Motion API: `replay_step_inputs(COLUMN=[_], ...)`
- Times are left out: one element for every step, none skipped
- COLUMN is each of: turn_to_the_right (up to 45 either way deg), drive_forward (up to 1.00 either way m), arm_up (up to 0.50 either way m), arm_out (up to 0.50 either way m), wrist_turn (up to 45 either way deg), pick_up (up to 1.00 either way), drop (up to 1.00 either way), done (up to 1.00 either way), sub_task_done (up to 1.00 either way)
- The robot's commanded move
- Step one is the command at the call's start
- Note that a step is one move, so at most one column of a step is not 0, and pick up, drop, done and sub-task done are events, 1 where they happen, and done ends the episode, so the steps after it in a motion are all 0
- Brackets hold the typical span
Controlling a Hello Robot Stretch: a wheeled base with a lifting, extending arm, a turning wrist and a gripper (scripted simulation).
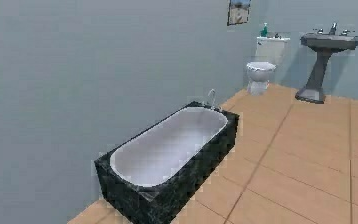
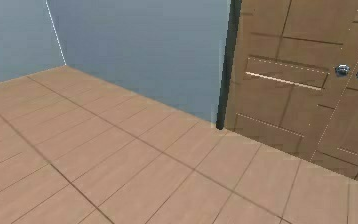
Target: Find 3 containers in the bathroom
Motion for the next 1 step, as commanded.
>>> replay_step_inputs(turn_to_the_right=[-45.0], drive_forward=[0.00], arm_up=[0.00], arm_out=[0.00], wrist_turn=[0.0], pick_up=[0.00], drop=[0.00], done=[0.00], sub_task_done=[0.00])
